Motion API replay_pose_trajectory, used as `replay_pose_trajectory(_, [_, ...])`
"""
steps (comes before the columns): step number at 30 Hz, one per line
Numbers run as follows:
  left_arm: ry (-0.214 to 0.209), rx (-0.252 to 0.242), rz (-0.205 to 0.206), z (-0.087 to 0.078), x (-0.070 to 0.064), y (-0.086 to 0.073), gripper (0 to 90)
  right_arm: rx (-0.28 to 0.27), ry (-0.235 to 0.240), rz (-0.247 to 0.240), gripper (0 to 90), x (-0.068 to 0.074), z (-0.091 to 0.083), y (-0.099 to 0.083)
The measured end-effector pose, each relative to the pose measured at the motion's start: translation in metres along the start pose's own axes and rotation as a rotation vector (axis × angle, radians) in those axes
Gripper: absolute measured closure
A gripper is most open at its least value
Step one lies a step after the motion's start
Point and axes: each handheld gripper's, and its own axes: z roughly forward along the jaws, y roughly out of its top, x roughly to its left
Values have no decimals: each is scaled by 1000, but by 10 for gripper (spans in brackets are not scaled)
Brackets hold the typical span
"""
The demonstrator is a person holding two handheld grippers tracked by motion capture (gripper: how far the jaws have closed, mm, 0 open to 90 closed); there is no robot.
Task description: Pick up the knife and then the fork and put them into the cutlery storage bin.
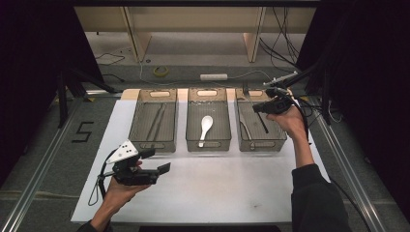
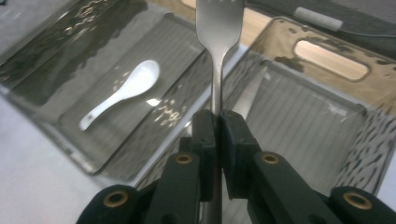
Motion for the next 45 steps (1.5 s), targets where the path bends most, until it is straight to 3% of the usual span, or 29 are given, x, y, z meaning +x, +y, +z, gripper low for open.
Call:
replay_pose_trajectory(7, [-1,0,-1,0,0,0,181,2,-33,47,853,-9,15,-2])
replay_pose_trajectory(12, [-1,0,1,0,0,0,181,33,-60,58,853,-12,27,-7])
replay_pose_trajectory(18, [-1,0,1,0,0,0,181,50,-57,75,853,-14,38,-18])
replay_pose_trajectory(24, [-1,1,2,0,0,0,181,69,-83,78,852,-14,47,-27])
replay_pose_trajectory(45, [-1,1,2,0,0,0,181,147,-94,109,850,-11,68,-38])
